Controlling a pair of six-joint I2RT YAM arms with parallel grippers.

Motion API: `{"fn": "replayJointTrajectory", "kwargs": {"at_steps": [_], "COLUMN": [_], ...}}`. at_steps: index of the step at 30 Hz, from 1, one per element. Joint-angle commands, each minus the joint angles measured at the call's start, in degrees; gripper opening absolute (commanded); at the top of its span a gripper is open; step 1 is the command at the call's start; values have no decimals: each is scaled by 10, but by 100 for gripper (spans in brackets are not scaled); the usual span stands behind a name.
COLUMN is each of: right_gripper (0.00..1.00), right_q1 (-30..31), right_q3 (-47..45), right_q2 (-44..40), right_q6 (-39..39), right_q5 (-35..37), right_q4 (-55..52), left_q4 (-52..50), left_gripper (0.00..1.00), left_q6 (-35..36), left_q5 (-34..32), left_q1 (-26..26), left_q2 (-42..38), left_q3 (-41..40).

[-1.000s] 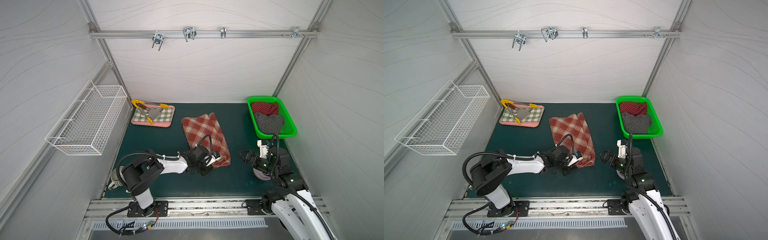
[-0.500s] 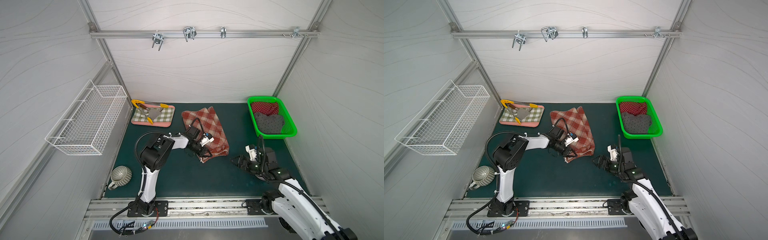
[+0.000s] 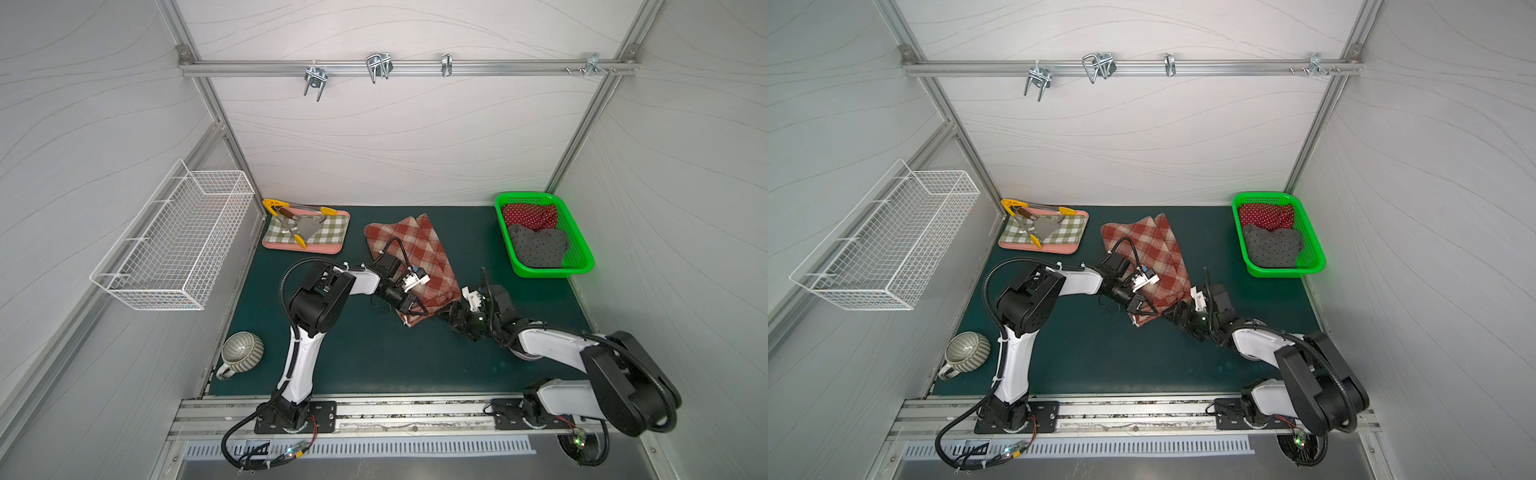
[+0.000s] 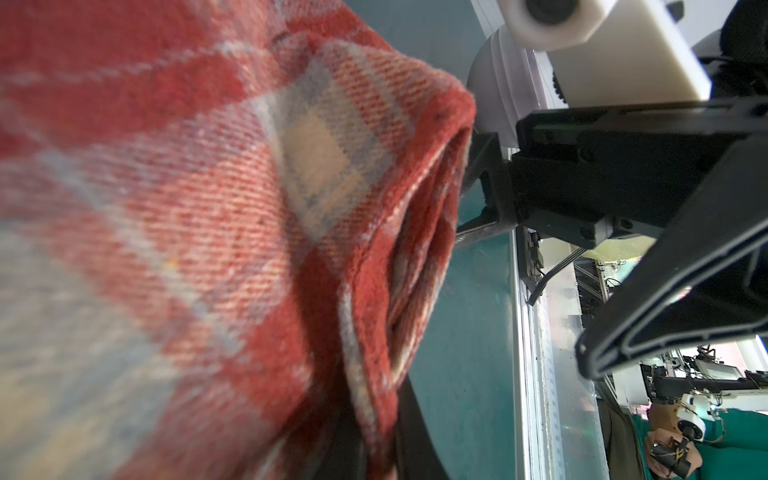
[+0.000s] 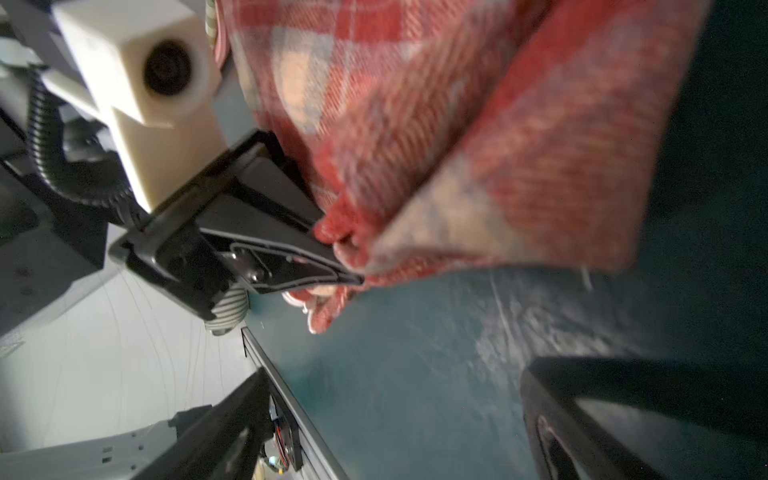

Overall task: Roll up the skirts
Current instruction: Roll the skirt at the center of the board.

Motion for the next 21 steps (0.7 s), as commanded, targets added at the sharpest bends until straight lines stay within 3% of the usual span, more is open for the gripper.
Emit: {"fn": "replayJointTrajectory", "kwargs": {"at_steps": [1,5,10,13,15,17,21], "right_gripper": [94,86,64,45,23,2,0], "right_q1": [4,-1,1,5,6,6,5], "right_q3": [6,13,31,47,62,80,107], "right_q2": [47,106,149,157,168,180,183], "right_q6": [50,75,79,59,45,26,-4], "right_q5": [38,48,46,57,51,43,33], "right_q4": [83,135,148,119,106,86,43], "left_q4": [-36,-47,-45,-42,-36,-31,-28], "left_gripper": [0,0,0,4,22,47,82], "left_q6": [15,25,30,35,35,39,58], "left_q5": [0,-3,-2,1,-10,-33,-82], "left_q1": [-8,-8,-8,-8,-8,-8,-7], "left_q2": [25,26,34,32,21,-3,-76], "left_q3": [-12,-12,-12,-15,-17,-23,-34]}}
